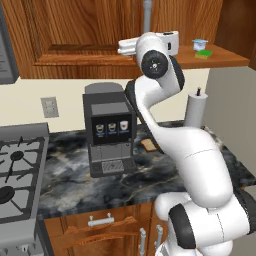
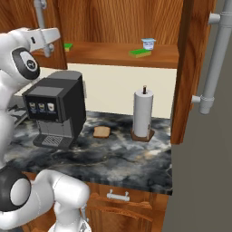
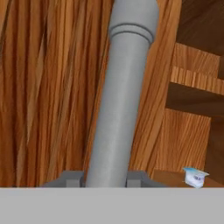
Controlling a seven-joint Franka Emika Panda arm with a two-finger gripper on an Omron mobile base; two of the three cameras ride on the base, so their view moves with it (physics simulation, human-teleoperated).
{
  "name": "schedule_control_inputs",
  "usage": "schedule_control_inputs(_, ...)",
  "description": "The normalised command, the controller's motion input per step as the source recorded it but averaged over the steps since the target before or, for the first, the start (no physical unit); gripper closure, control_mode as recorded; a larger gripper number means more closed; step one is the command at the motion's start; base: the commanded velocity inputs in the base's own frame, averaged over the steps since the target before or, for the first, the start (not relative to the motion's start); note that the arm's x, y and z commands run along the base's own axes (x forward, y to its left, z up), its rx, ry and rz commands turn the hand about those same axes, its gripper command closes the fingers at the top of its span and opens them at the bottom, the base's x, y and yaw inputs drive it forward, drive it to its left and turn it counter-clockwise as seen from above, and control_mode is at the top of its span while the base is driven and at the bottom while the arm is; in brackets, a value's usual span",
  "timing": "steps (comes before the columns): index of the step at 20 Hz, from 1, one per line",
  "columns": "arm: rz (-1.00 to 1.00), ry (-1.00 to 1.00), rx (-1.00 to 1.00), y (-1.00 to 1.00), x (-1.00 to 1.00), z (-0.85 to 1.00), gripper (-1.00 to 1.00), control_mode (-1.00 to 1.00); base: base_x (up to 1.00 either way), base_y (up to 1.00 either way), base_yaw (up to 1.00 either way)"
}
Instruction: Pick the sponge and sponge from the cabinet and place them on the counter.
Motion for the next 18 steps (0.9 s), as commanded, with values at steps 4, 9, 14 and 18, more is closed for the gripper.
schedule_control_inputs(4, -0.21, 0.02, 0.1, -0.04, -0.67, 0.42, 1.0, -1.0, 0.0, 0.0, 0.0)
schedule_control_inputs(9, -0.21, 0.02, 0.11, -0.01, -0.66, 0.43, 1.0, -1.0, 0.0, 0.0, 0.0)
schedule_control_inputs(14, -0.17, 0.0, 0.09, 0.0, -0.75, 0.44, 1.0, -1.0, 0.0, 0.0, 0.0)
schedule_control_inputs(18, -0.14, 0.0, 0.07, 0.08, -0.73, 0.44, 1.0, -1.0, 0.0, 0.0, 0.0)
